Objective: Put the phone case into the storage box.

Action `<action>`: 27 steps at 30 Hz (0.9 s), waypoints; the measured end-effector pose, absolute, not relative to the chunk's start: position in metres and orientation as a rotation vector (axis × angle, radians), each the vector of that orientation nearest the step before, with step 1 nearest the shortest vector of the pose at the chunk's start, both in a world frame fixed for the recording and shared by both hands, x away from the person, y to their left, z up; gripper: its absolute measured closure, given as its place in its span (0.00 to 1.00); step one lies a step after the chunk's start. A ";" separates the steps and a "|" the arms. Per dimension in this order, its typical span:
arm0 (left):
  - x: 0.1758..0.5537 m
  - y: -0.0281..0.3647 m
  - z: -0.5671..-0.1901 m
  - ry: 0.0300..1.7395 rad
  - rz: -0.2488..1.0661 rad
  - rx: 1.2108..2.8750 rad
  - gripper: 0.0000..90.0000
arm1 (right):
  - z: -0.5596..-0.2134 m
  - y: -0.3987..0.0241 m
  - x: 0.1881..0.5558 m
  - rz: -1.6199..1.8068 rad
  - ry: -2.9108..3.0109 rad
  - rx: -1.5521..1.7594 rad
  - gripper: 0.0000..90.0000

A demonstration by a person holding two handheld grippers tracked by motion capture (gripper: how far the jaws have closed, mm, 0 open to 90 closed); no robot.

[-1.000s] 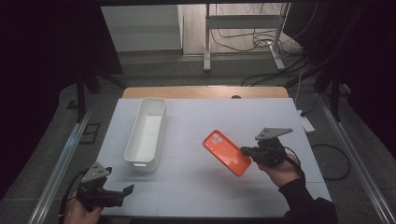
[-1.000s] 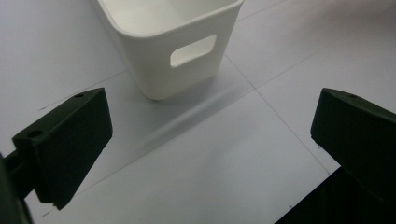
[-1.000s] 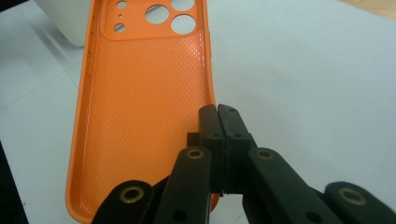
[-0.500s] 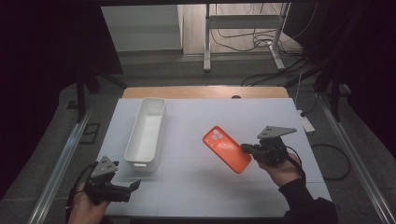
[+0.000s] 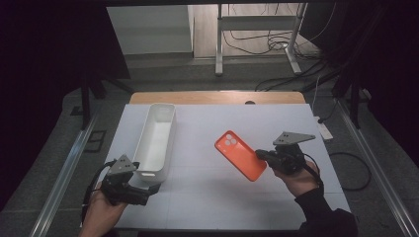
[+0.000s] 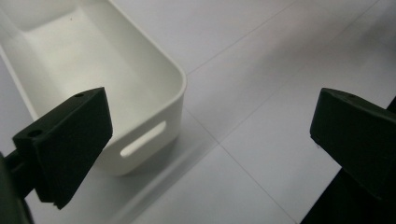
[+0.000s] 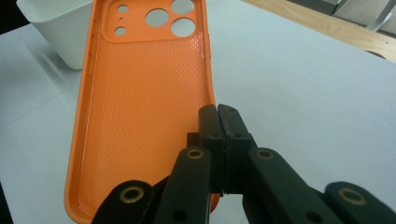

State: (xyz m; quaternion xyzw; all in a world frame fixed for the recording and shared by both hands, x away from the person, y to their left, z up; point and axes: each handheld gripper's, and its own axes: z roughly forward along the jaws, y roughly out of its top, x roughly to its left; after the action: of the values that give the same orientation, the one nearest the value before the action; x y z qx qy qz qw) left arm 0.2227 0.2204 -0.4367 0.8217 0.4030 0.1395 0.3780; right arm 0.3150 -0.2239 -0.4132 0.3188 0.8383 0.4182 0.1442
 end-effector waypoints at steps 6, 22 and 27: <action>0.232 0.215 -0.436 1.023 0.318 2.092 0.00 | -0.412 -0.224 0.315 1.210 2.407 0.921 0.99; 0.260 0.184 -0.438 0.971 0.202 2.122 0.00 | -0.409 -0.223 0.315 1.214 2.393 0.910 0.99; 0.266 0.177 -0.439 0.966 0.164 2.109 0.00 | -0.409 -0.223 0.316 1.218 2.388 0.906 0.99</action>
State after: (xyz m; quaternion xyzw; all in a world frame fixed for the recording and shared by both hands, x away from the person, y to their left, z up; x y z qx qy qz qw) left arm 0.2664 0.1769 -0.4394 0.8324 0.3812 0.0646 0.3970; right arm 0.3155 -0.2228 -0.4088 0.3165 0.8336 0.4251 0.1555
